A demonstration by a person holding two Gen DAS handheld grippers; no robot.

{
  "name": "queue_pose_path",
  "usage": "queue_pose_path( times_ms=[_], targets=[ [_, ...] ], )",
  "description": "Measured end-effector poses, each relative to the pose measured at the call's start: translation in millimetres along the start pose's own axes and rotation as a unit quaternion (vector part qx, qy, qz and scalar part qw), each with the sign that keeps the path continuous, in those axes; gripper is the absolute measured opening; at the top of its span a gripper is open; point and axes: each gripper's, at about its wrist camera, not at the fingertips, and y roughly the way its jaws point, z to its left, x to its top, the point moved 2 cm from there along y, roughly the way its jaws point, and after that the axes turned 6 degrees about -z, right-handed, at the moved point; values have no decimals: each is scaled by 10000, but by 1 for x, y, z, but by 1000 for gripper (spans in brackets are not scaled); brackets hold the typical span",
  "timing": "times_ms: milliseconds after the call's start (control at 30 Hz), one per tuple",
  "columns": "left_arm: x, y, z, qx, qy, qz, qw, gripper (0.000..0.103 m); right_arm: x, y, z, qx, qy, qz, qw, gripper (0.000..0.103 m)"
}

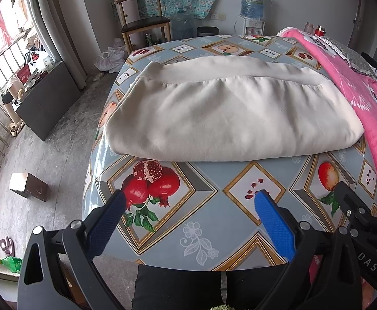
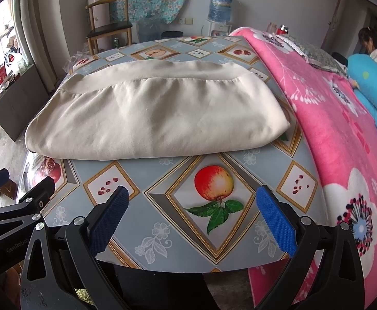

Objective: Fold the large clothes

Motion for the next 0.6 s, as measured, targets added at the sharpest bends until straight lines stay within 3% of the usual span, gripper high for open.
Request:
queue_pose_path(
  times_ms=[600],
  targets=[
    [1, -1, -2, 35, 57, 12, 10000, 98, 0, 2, -4, -10, -29, 11, 10000, 96]
  ],
)
